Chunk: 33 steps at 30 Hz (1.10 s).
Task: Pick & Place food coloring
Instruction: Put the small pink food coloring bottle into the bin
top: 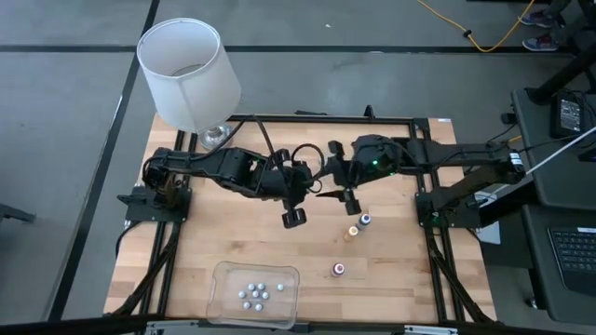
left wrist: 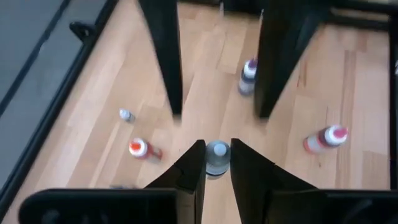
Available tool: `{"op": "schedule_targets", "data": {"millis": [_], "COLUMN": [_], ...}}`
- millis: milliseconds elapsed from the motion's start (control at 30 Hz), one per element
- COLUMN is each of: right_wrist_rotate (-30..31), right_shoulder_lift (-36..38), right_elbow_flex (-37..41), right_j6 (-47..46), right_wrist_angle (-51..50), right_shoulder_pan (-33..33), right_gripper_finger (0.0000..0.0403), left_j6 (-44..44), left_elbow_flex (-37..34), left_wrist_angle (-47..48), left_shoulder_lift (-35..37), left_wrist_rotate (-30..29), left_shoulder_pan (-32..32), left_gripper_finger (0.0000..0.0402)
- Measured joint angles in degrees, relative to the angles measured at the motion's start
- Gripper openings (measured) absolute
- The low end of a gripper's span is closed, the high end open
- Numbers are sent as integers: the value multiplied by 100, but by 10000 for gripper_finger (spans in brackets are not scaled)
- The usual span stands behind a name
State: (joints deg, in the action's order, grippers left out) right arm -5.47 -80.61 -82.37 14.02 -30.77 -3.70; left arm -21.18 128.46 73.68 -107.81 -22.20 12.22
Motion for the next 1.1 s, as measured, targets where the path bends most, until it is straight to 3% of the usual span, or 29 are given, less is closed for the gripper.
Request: {"op": "schedule_targets", "data": {"millis": [167,300,633,833,1100], "right_wrist_rotate": [611,1209,1187,1189,1146], "right_shoulder_lift": [373,697,1563,1762,1723], "right_elbow_flex": [0,18,766,1246,1311], "right_j6": [629,774,560,514,448], "right_wrist_angle": [-815,-1259,-458,-63,21], "right_shoulder_pan": [-129,-223,-197,-192,-195], "right_gripper_finger": [219,206,178,177,177], "left_j6": [-11,-605,-2757,-3478,-3897], "left_elbow_flex": [0,-63,-70,-70,-74], "left_wrist_angle": [578,885,772,243,-275], "left_shoulder_lift": [0,2,-170,-727,-1502], "left_wrist_rotate": [397,389,-627,-345,-216], "left_shoulder_pan": [433,953,2300,2773,3068], "left_gripper_finger": [58,58,58,58,59]}}
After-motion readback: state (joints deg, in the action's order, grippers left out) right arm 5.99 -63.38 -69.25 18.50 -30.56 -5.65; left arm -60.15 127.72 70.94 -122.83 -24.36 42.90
